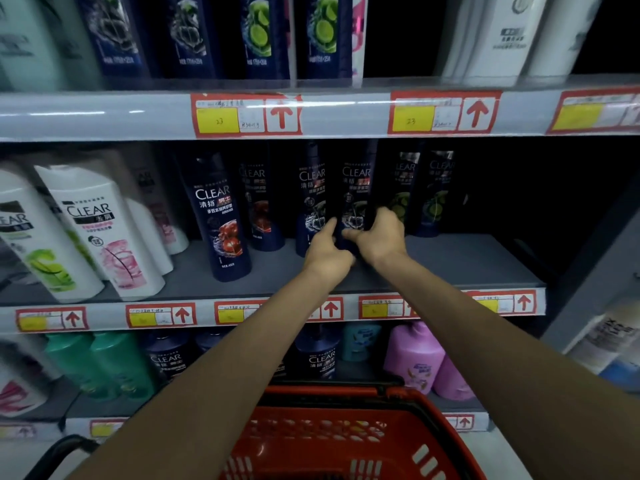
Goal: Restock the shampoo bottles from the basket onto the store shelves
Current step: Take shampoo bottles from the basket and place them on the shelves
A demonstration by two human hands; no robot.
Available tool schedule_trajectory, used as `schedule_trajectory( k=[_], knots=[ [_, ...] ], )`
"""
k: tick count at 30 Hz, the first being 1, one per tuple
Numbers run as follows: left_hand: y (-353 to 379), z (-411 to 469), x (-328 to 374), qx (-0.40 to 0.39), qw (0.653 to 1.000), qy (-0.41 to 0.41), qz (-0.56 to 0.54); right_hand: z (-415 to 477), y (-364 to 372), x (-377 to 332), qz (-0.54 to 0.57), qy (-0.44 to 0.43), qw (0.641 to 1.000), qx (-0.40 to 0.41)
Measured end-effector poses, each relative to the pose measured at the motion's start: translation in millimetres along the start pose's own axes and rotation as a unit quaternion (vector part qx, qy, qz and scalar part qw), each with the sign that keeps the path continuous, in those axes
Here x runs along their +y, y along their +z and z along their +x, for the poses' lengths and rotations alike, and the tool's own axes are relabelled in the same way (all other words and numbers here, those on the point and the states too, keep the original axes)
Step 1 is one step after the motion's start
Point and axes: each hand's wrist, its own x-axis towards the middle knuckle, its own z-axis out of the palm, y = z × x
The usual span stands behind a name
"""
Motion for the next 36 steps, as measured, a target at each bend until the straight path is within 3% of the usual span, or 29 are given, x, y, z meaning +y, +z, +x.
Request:
schedule_trajectory(
  k=[5, 11, 17, 22, 28, 32, 36],
  knots=[
    [-19.0, -23.5, 11.4, -0.025, 0.997, -0.023, 0.064, -31.3, -23.9, -1.8, -0.038, 0.013, 0.998, -0.057],
    [-45.0, -65.6, 21.6, -0.044, 0.973, 0.010, 0.227, -70.8, -68.5, -15.2, -0.164, -0.015, 0.975, -0.146],
    [-71.1, -120.2, 28.3, -0.050, 0.924, 0.073, 0.372, -116.2, -98.4, -28.0, -0.315, -0.063, 0.926, -0.197],
    [-82.8, -178.4, 18.4, -0.057, 0.861, 0.100, 0.496, -164.8, -112.8, -20.1, -0.349, -0.093, 0.897, -0.254],
    [-94.1, -223.7, -26.9, -0.067, 0.844, 0.105, 0.522, -227.7, -108.6, 8.8, -0.337, -0.117, 0.872, -0.334],
    [-88.8, -250.7, -80.9, -0.085, 0.862, 0.089, 0.492, -262.3, -88.0, 44.9, -0.354, -0.124, 0.828, -0.417],
    [-79.4, -266.1, -144.4, -0.150, 0.854, 0.055, 0.495, -285.3, -63.0, 84.8, -0.337, -0.092, 0.785, -0.511]
  ],
)
